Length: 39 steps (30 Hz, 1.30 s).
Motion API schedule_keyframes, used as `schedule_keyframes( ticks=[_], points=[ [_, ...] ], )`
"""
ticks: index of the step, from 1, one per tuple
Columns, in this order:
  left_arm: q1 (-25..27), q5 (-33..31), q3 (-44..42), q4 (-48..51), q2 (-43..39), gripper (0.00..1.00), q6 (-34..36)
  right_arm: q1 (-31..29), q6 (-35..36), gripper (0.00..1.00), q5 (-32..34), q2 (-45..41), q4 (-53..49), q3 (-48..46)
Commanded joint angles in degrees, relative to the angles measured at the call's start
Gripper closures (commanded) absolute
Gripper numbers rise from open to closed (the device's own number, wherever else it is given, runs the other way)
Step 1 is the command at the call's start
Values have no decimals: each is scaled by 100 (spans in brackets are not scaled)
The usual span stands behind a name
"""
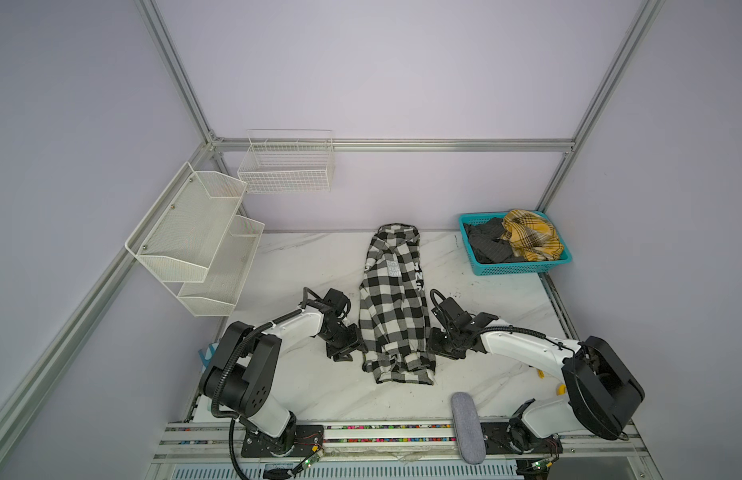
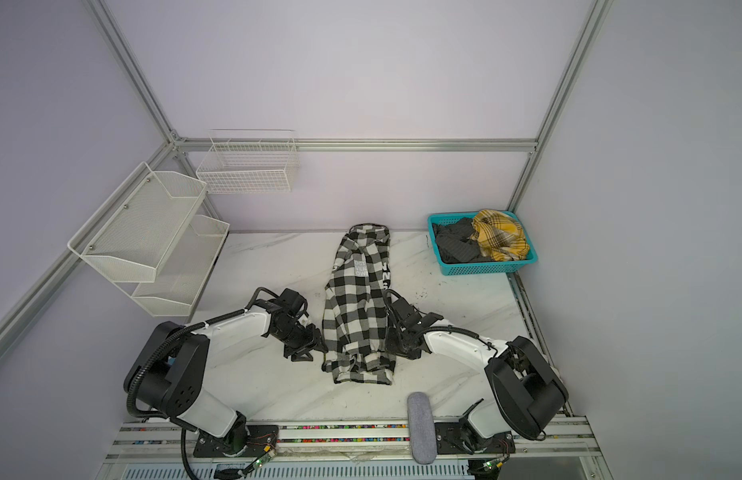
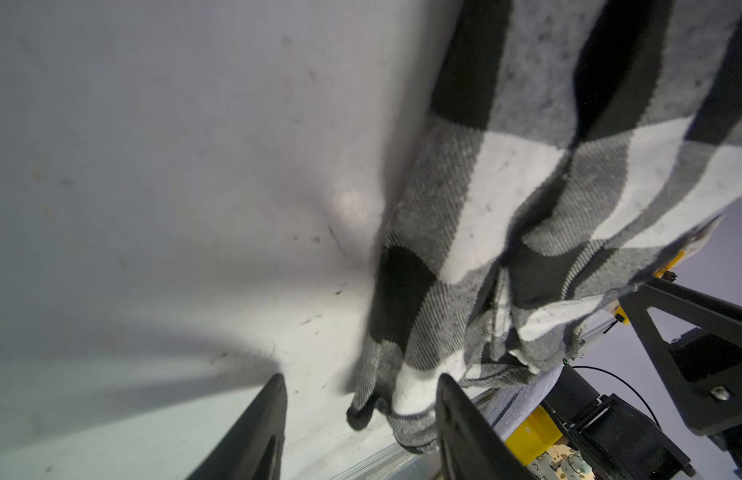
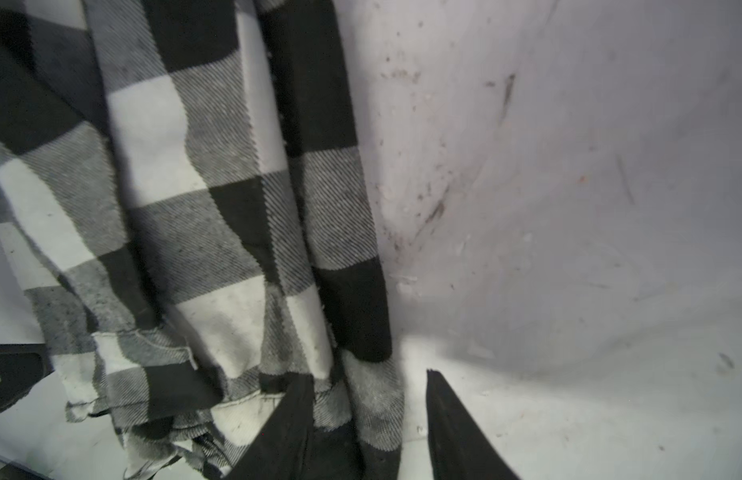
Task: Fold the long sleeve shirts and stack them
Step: 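Move both grippers to the shirt's near end on either side, then grasp the checked shirt's near hem with both grippers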
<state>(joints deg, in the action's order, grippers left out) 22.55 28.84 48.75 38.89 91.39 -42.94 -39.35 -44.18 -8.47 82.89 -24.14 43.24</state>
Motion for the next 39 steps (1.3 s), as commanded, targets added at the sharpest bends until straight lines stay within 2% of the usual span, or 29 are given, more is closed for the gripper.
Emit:
schedule_keyframes(
  ticks=[1,10,16,23,33,39],
  points=[
    [56,104,-261,-326,136,45,-187,-140,-488,57,-195,-176,258,-211],
    [198,183,-312,-488,414,48,-252,-270,-888,63,-527,-73,776,-659],
    [328,209,-322,-488,450,54,-265,-301,-984,64,-682,-65,918,-640],
    [366,205,-286,-478,530,67,-233,-301,-1107,64,-665,-199,920,-705],
    [478,75,-80,-426,699,78,-129,-310,-1161,70,-821,-63,1156,-692],
    [510,-18,-15,-392,684,96,-118,-310,-1124,68,-709,-184,915,-669]
  ],
)
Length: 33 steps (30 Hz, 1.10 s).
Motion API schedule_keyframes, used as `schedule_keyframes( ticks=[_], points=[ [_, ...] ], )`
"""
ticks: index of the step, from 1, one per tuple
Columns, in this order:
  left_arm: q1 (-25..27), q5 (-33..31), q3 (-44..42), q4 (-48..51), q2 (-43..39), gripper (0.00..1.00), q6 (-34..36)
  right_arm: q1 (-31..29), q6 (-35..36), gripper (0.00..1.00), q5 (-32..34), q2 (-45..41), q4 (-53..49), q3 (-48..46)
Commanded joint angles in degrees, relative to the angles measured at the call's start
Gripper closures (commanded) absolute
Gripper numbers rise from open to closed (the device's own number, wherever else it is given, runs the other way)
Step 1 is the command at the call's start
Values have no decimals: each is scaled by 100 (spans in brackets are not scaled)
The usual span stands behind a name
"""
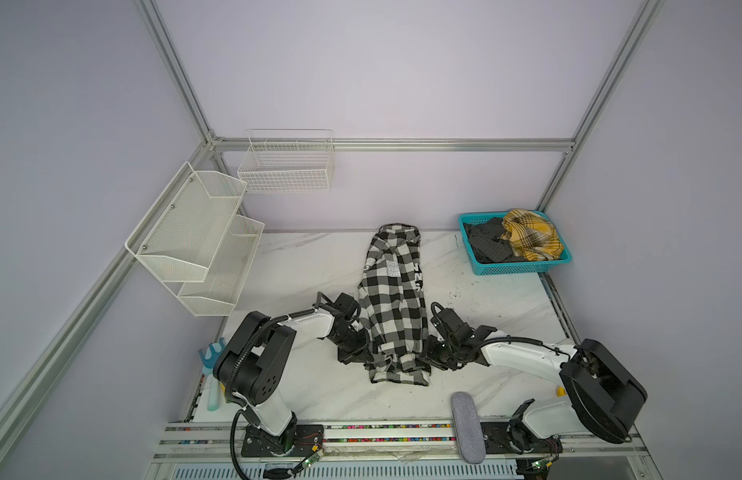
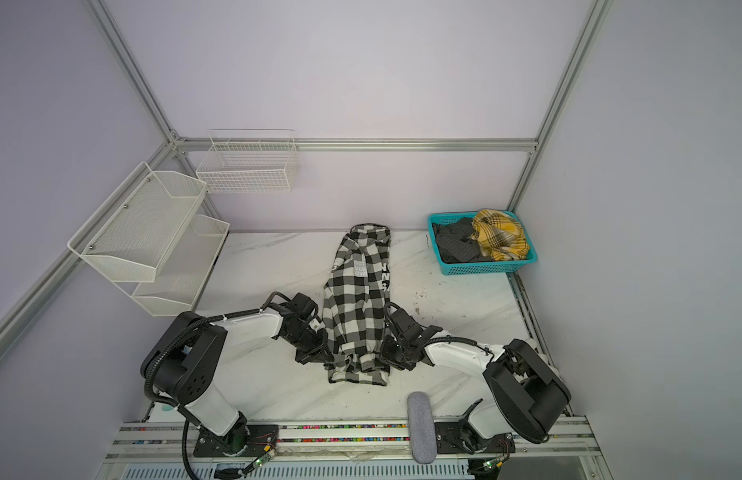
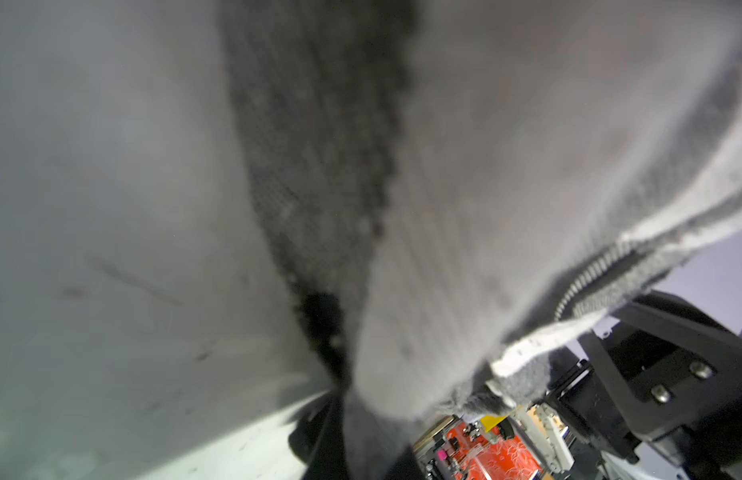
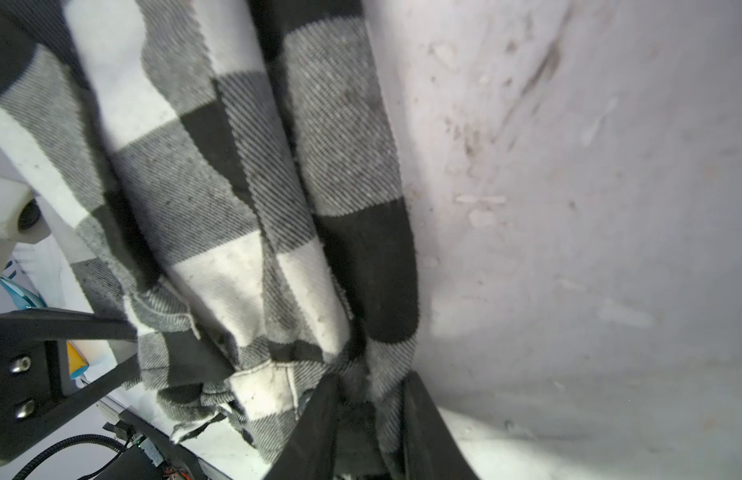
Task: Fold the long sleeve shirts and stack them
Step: 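Grasp the checked shirt's near hem with both grippers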
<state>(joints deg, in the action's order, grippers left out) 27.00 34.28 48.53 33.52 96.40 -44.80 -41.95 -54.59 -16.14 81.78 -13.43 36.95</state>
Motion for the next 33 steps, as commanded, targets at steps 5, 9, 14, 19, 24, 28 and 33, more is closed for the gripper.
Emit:
schedule_keyframes(
  ticks=[5,9,14,19,24,28,33],
  points=[
    [68,-579,-12,146,116,100,59,-45,-79,59,182,-493,-607,-220],
    [76,-576,-17,146,116,100,55,-50,-136,60,107,-545,-514,-433],
    [77,-580,-19,146,116,100,59,-50,-3,61,-90,-338,-308,-364],
    [81,-579,-19,137,122,100,59,-47,174,64,-119,109,-187,-117],
    [77,-589,-27,137,86,100,67,-50,168,80,84,89,-248,-13],
    [98,-424,-27,155,2,100,20,-91,168,93,151,-158,-439,13],
    [401,-278,-159,206,-474,100,-249,-408,-144,98,475,-888,-1214,-2]
  ],
)
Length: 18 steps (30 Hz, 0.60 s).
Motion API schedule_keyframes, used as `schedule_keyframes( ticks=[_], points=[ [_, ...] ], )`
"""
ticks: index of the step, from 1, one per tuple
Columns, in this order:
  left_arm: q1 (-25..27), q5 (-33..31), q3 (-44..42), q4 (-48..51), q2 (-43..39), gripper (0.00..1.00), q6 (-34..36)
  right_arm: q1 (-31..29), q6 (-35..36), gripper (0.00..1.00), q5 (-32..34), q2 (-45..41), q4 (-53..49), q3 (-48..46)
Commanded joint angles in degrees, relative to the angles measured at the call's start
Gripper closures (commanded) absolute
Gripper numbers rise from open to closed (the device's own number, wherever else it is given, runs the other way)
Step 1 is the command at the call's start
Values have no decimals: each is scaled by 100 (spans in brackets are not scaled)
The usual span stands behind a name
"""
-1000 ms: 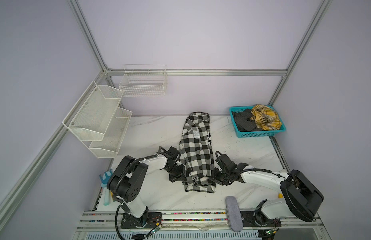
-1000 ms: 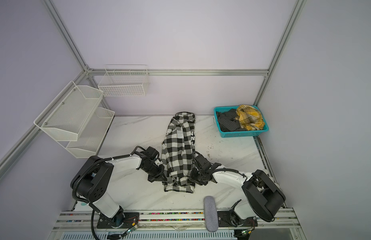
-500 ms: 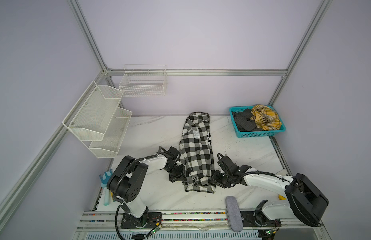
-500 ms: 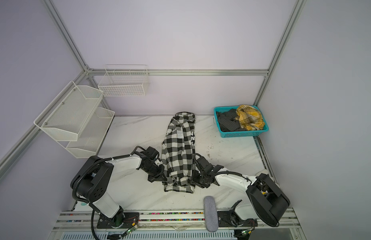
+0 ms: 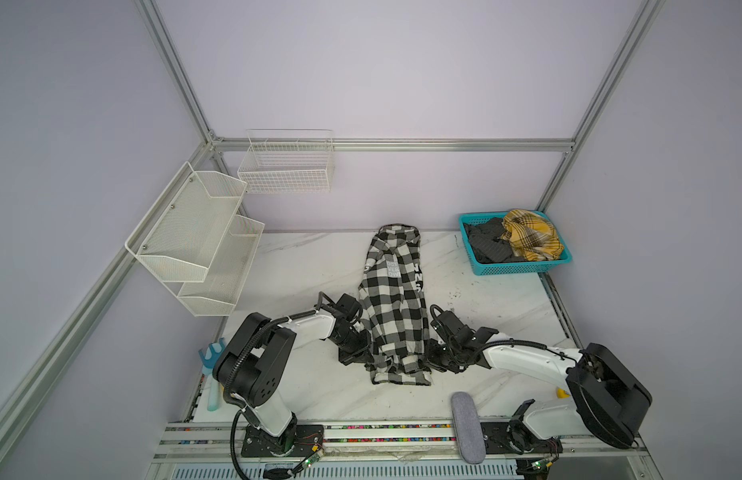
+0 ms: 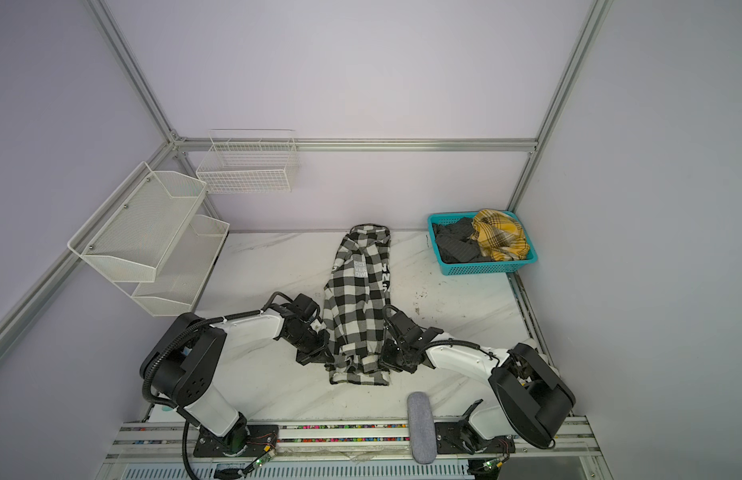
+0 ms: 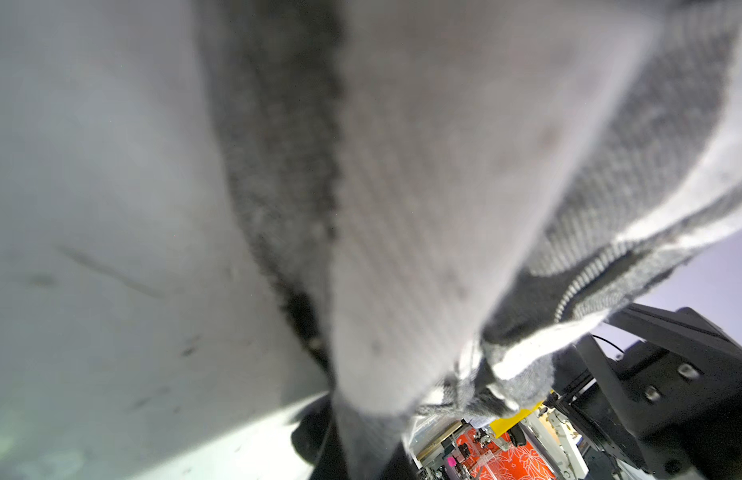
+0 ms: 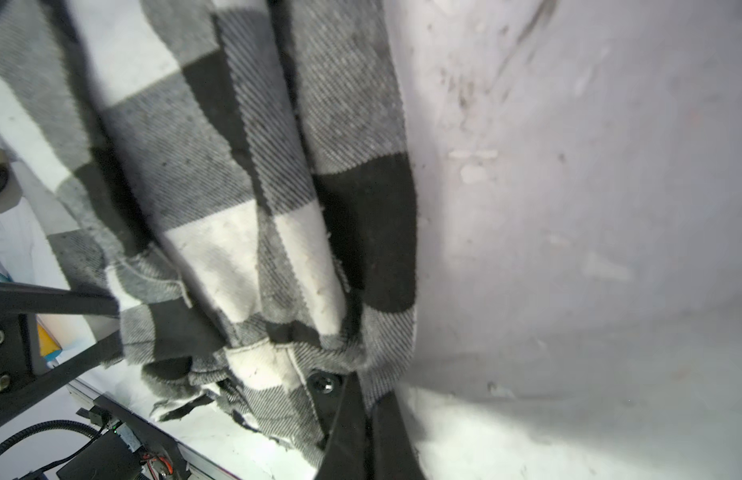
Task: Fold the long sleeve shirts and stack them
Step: 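Grasp the checked shirt's near hem with both grippers, then lift the near hem with both grippers and fold it over toward the far end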
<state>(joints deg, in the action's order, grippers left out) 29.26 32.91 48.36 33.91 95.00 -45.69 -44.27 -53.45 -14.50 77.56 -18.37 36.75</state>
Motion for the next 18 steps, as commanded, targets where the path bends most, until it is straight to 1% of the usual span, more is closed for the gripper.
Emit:
schedule_keyframes(
  ticks=[1,6,11,14,16,18],
  points=[
    [218,-127,-211,185,-445,100,-229,-246,-392,98,341,-678,-854,-45],
    [408,-61,-529,269,-1046,100,-494,-617,-964,98,237,-1390,-990,-394],
    [485,34,-749,353,-1501,100,-642,-666,-1102,99,438,-1742,-1174,-313],
    [483,-12,-566,389,-1697,100,-691,-665,-1097,100,474,-1702,-1173,-87],
    [471,-50,-263,331,-1732,100,-801,-649,-1091,100,742,-1614,-1259,271],
    [446,-144,141,205,-1694,100,-861,-489,-887,100,826,-1420,-1288,657]
  ],
)
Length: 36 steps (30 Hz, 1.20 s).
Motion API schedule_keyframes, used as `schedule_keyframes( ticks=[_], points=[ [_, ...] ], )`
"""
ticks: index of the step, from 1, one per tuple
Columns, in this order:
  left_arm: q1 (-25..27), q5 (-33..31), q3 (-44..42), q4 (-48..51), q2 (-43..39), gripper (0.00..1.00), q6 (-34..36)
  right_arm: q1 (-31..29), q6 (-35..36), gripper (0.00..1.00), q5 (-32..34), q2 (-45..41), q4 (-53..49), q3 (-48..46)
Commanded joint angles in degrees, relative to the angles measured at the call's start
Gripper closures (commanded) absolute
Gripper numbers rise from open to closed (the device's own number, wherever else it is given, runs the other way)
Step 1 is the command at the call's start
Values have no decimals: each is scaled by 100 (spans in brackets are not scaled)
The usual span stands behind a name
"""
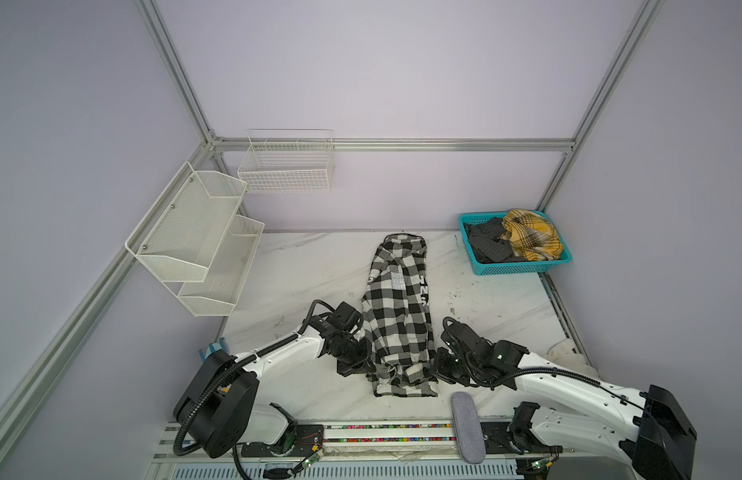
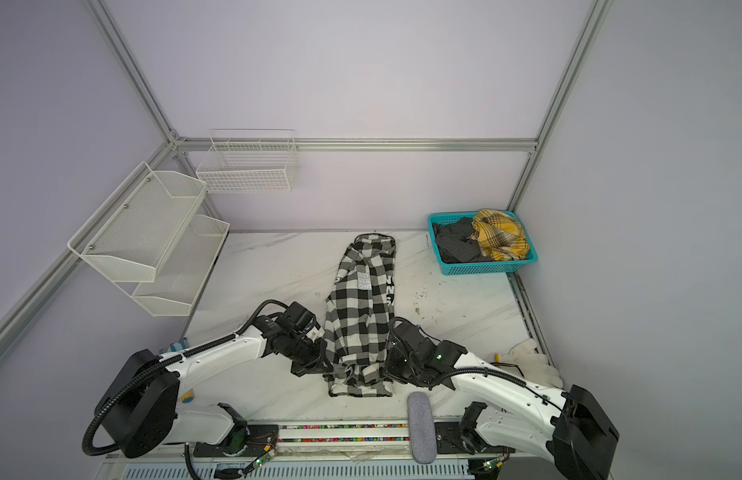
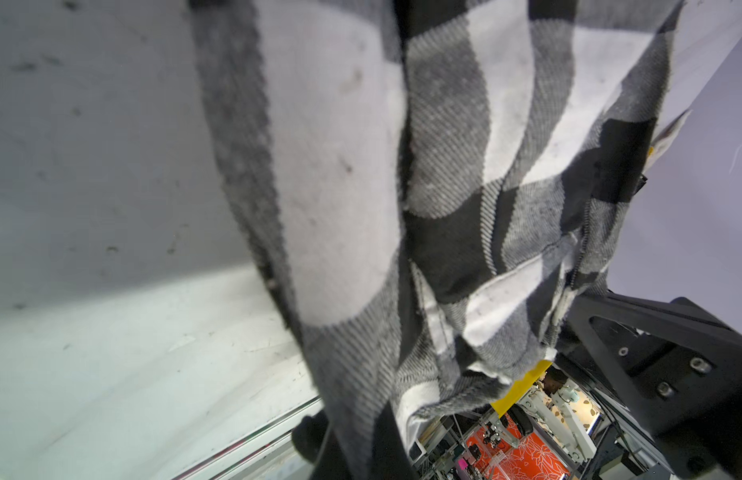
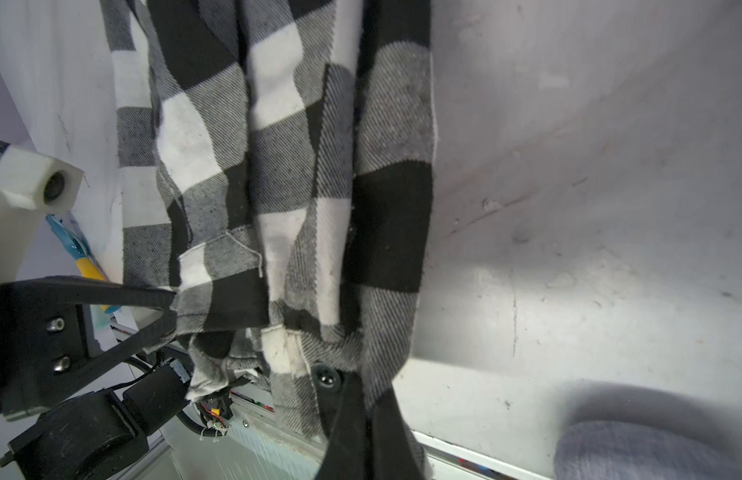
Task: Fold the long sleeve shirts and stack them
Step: 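Lift the near hem with both grippers and fold it over toward the far end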
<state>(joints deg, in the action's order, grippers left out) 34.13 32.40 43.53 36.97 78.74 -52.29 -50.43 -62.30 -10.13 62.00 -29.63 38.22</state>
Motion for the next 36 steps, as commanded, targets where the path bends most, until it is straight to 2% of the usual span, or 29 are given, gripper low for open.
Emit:
schedule_keyframes(
  ticks=[1,5,8,13,14,15,16,17,19,20,21,23,25,28,32,34,36],
  points=[
    [-102,-127,897,-94,21,100,-198,285,148,100,376,284,-190,734],
    [-403,-241,1953,-128,635,100,-33,1007,884,100,196,866,-89,1546],
    [-758,-298,2800,-216,1264,100,167,1661,1614,100,-5,1616,-25,2426],
    [-1283,-206,4691,-131,2997,100,533,2476,2437,100,-265,3555,-25,4162],
    [-1355,-196,5041,-79,3314,100,565,2593,2542,96,-334,3885,3,4450],
    [-1426,-194,5402,-72,3684,100,616,2735,2613,88,-455,4258,50,4761],
    [-1500,-250,5830,10,4046,100,666,2883,2681,75,-627,4629,67,5134],
    [-1570,-250,6173,63,4357,95,623,2987,2737,65,-716,4963,79,5487],
    [-1712,-193,6941,178,4981,75,610,3204,2859,44,-759,5598,62,6271],
    [-1774,-307,7325,331,5258,57,579,3292,2926,36,-1012,5977,-21,6747],
    [-1845,-215,7653,346,5495,42,558,3389,2960,34,-1179,6352,-253,7305],
    [-1938,127,8099,356,5802,20,446,3424,3333,25,-1230,6693,-772,7976],
    [-1963,191,8238,370,5743,20,443,3415,3529,24,-1117,6500,-819,7822],
    [-1971,-248,7708,308,4985,17,488,3383,3539,26,-856,5681,-477,6926],
    [-1851,-884,6411,183,3848,17,648,2974,3340,39,-493,4669,-5,5550],
    [-1690,-978,5909,187,3621,25,881,2617,3305,48,-288,4546,59,5212],
    [-1534,-643,5716,288,3714,43,1052,2385,3252,58,-279,4628,209,5034]
  ],
)
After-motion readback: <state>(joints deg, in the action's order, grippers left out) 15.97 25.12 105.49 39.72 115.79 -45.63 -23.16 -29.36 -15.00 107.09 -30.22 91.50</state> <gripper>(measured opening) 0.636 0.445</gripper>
